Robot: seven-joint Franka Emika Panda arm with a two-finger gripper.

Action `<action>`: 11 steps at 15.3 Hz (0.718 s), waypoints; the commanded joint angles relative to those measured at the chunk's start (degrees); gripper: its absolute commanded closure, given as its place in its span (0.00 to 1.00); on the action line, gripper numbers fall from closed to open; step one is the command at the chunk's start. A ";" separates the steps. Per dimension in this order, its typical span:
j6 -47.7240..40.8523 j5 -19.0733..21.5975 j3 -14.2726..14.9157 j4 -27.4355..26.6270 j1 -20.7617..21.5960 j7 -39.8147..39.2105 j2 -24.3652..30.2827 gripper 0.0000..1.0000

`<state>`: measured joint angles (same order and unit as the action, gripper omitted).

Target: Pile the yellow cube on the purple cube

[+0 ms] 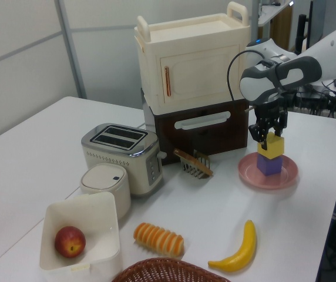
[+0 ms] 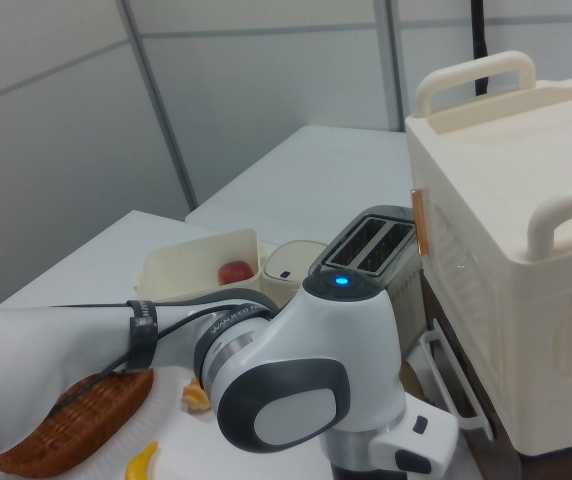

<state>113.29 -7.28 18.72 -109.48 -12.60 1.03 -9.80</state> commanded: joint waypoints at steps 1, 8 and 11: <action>1.06 -1.07 0.53 -1.71 0.82 -1.30 1.01 0.09; 0.88 -1.07 0.53 -1.62 0.99 -1.21 1.36 0.00; 0.18 -0.99 -0.43 -1.09 1.17 -0.16 4.33 0.00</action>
<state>113.29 -7.59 18.60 -109.72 -12.44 0.49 -9.66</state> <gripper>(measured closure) 0.000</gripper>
